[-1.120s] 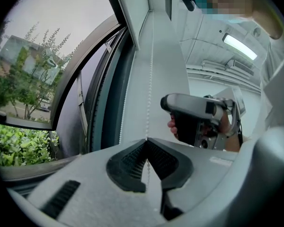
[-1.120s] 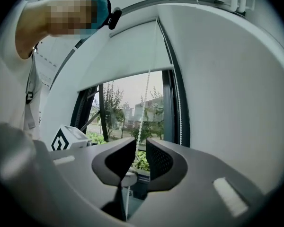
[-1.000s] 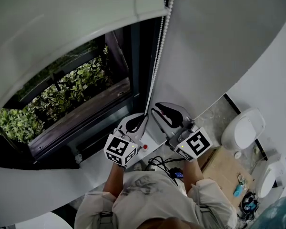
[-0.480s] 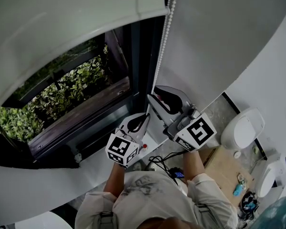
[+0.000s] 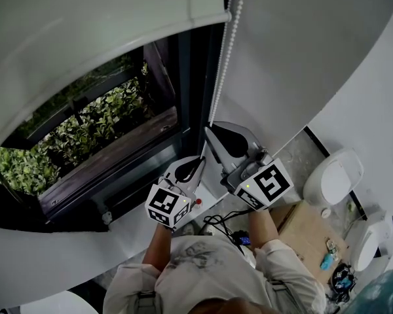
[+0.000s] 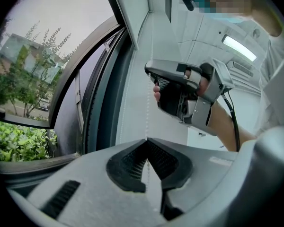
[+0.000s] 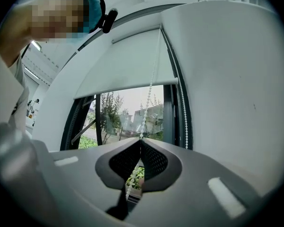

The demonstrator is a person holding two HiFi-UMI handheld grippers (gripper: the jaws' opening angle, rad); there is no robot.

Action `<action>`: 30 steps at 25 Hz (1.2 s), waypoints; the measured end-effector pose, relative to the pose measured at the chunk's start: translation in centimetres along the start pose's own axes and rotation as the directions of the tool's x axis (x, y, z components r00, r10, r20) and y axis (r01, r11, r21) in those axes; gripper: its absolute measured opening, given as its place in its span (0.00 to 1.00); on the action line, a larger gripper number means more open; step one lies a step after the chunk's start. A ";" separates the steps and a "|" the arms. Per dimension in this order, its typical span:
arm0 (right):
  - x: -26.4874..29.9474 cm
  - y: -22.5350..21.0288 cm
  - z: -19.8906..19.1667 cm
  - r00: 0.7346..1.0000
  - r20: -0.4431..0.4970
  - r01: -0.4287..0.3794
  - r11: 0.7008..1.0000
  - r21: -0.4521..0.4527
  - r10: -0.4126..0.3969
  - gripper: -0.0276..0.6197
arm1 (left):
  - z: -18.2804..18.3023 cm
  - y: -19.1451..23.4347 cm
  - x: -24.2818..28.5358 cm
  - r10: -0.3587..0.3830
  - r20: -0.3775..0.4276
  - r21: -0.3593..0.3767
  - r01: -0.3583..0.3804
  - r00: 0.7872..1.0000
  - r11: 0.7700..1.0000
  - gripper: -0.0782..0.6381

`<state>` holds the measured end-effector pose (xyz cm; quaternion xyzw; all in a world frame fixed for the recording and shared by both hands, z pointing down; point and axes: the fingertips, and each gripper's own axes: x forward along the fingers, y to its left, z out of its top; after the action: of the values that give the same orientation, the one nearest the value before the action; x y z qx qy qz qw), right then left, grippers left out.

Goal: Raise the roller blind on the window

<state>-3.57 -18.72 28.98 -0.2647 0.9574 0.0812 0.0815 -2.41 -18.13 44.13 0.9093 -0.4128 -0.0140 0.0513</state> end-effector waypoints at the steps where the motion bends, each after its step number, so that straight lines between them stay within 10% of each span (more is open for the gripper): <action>1: 0.0 0.0 -0.3 1.000 -0.006 0.003 1.000 0.001 -0.003 0.06 | -0.3 0.0 0.1 -0.001 -0.005 -0.004 0.001 1.000 1.000 0.13; 30: -1.6 1.1 -9.4 0.990 -0.138 0.036 0.996 0.086 -0.023 0.06 | -9.6 1.2 0.1 0.019 -0.133 -0.073 -0.028 0.991 0.997 0.13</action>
<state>-3.80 -18.89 38.60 -0.2800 0.9594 0.0193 0.0283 -2.59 -18.16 53.82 0.9007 -0.4183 0.0316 0.1128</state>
